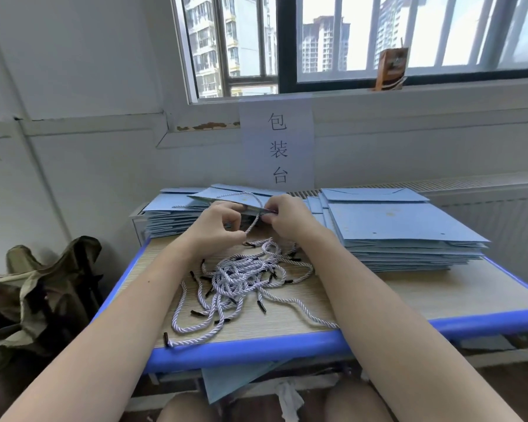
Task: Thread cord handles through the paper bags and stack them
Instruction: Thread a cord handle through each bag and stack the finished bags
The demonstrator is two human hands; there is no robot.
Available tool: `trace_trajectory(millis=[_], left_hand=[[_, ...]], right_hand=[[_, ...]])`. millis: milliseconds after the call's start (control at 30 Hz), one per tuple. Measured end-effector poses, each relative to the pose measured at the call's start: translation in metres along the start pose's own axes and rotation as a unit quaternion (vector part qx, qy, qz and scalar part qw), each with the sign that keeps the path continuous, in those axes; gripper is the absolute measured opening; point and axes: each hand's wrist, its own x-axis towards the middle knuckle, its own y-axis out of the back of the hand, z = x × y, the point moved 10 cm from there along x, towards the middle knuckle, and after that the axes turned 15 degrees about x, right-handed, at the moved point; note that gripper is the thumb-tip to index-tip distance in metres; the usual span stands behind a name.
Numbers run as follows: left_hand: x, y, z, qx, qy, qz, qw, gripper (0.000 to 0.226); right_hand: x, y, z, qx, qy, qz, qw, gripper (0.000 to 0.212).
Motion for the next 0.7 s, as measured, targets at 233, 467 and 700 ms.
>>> trace_trajectory(millis=[233, 467, 700], left_hand=[[-0.005, 0.035, 0.011, 0.02, -0.031, 0.135, 0.99, 0.027], [-0.007, 0.012, 0.027, -0.03, -0.054, 0.021, 0.998, 0.03], [-0.011, -0.002, 0.03, -0.059, -0.067, -0.07, 0.994, 0.027]], right_hand=[[-0.002, 0.019, -0.001, 0.004, -0.006, 0.088, 0.996, 0.016], [-0.001, 0.023, -0.002, 0.0, -0.009, 0.125, 0.992, 0.015], [-0.003, 0.023, -0.002, 0.0, -0.011, 0.126, 0.992, 0.015]])
